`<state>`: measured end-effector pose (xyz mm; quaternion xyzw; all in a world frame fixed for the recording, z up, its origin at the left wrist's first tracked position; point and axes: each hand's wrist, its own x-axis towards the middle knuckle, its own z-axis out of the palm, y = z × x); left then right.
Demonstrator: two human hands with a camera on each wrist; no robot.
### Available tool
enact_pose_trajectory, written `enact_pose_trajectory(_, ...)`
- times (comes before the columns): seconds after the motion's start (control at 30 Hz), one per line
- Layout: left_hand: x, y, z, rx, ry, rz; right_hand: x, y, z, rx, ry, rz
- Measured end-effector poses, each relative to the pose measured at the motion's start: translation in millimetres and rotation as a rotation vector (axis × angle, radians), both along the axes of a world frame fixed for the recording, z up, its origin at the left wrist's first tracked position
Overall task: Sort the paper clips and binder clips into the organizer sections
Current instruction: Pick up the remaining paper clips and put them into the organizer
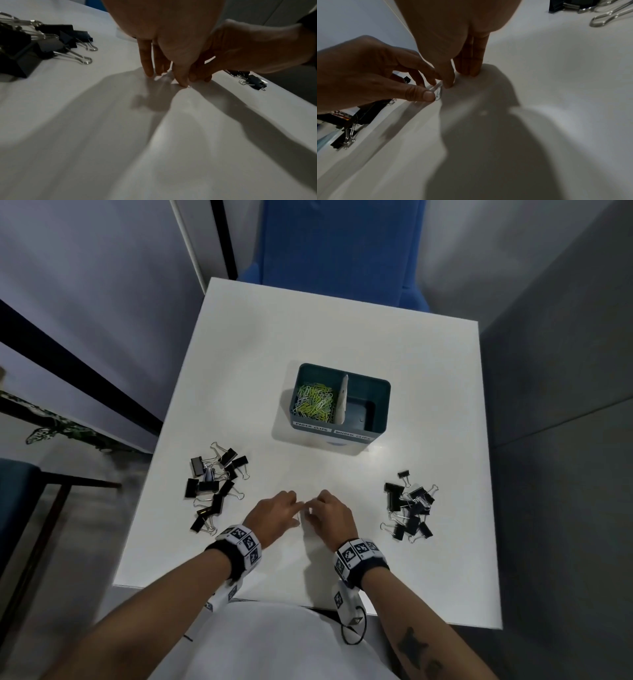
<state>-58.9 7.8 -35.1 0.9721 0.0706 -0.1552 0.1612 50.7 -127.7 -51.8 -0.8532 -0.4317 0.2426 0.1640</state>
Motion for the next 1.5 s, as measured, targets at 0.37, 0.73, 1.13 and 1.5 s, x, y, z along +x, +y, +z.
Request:
enact_pose_trajectory(0.37,0,-5,-3,0.203,0.055,-0.180,7,-4,6,-0.002,-0.009,-0.061)
enact_pose_trajectory(0.73,16,-7,0,-0.074,0.249,0.135,-3,8,9,-0.114,-0.015,-0.260)
enact_pose_trajectory(1.13,3,-7,2,-0.112,0.178,0.206,24,15,8,-0.127,-0.133,0.099)
enact_pose_trajectory(1.5,108,59,98,-0.273,-0.303,0.528,24,15,14,-0.216,0.056,-0.011)
